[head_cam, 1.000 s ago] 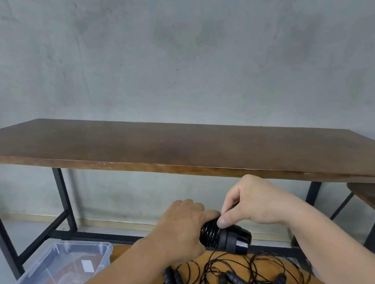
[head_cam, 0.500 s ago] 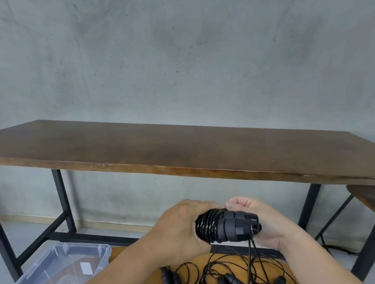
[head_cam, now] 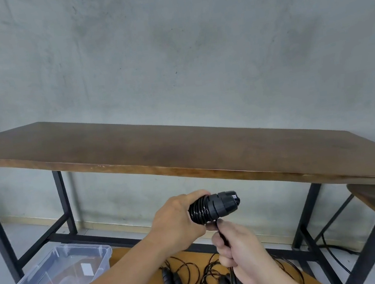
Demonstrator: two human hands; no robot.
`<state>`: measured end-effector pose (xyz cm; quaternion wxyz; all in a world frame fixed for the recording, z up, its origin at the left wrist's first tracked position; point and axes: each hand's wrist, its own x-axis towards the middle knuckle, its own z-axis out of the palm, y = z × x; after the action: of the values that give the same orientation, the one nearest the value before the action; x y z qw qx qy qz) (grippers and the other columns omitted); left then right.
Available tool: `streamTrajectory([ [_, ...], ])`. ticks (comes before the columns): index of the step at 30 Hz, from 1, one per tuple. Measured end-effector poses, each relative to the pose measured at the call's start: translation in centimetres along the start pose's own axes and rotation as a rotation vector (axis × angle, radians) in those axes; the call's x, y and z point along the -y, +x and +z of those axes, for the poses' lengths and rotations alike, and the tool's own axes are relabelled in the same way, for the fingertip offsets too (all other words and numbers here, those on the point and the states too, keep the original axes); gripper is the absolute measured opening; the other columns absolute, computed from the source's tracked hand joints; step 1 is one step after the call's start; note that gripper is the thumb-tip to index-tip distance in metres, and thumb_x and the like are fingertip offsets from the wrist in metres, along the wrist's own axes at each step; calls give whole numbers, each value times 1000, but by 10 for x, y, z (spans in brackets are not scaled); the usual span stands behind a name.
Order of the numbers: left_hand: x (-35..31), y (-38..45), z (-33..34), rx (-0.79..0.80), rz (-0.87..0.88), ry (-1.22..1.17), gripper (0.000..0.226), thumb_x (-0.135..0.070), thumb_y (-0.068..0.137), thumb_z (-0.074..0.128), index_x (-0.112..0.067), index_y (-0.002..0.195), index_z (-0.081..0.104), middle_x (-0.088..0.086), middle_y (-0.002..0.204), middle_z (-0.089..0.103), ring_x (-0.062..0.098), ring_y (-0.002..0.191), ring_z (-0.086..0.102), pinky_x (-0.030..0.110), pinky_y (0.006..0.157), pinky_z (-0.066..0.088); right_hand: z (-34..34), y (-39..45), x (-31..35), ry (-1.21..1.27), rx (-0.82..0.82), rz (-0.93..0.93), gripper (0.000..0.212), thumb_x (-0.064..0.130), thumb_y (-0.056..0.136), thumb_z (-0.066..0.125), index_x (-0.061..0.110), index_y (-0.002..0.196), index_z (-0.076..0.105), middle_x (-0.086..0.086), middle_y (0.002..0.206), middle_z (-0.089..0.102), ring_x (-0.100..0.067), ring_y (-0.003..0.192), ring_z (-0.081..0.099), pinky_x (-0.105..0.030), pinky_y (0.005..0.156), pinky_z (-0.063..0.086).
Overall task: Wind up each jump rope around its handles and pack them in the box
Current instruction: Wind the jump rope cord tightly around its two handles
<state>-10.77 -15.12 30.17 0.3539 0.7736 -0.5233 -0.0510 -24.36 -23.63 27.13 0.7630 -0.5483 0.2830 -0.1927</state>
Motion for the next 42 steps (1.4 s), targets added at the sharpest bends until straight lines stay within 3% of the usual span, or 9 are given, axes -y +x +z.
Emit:
streamTrajectory([
  [4,1,0,10,-48,15,312,53,-42,82,66,-51,128,40,-10,99,58,14,97,52,30,80,48,11,-9,-4,-385,-57,-8,30,27,107,38,16,104,65,2,63,49,-7,45,33,-23,47,26],
  [9,4,1,16,-97,47,620,59,-29,89,54,-45,140,29,-4,113,56,19,104,48,33,85,41,16,-26,8,-1115,-5,-146,33,34,104,40,25,77,56,7,70,53,-7,64,50,-23,61,39],
  [14,0,-5,18,-48,115,739,52,-27,91,53,-38,137,30,1,112,54,23,103,46,36,84,37,16,-34,38,-1446,68,-230,22,31,98,47,22,83,59,6,73,55,-11,66,53,-22,52,36],
  [19,-5,-6,13,-31,186,679,53,-29,90,55,-41,136,32,-1,109,54,22,100,46,36,84,37,5,-33,80,-1480,130,-214,24,35,96,56,22,89,76,6,77,64,-7,66,55,-22,56,42],
  [24,-10,0,4,-29,219,645,58,-32,91,56,-45,140,28,-3,107,54,19,97,44,33,82,34,-5,-27,107,-1382,223,-160,16,37,92,65,34,85,78,14,76,68,-1,67,57,-17,59,43],
  [29,-15,3,1,10,208,647,56,-32,91,56,-46,138,29,-2,104,54,16,88,37,33,78,35,-5,-27,117,-1418,230,-215,12,37,88,70,31,87,80,13,80,72,-4,76,64,-22,67,55],
  [32,-14,6,2,39,114,589,54,-28,89,58,-47,134,36,-3,104,57,18,94,49,33,80,44,0,-35,116,-1580,250,-322,15,36,91,66,30,95,79,14,80,70,-4,67,59,-17,57,44],
  [35,-9,7,1,81,51,541,55,-26,86,60,-49,132,39,-4,103,57,18,95,52,31,78,46,1,-40,118,-1694,239,-385,19,37,93,63,29,103,77,15,86,69,-3,71,58,-13,58,38],
  [42,-17,-2,5,49,148,600,48,-31,92,54,-45,135,38,-6,91,49,15,84,43,31,73,40,5,-30,119,-1660,308,-384,19,39,93,63,29,100,78,12,89,72,-5,80,64,-21,69,55],
])
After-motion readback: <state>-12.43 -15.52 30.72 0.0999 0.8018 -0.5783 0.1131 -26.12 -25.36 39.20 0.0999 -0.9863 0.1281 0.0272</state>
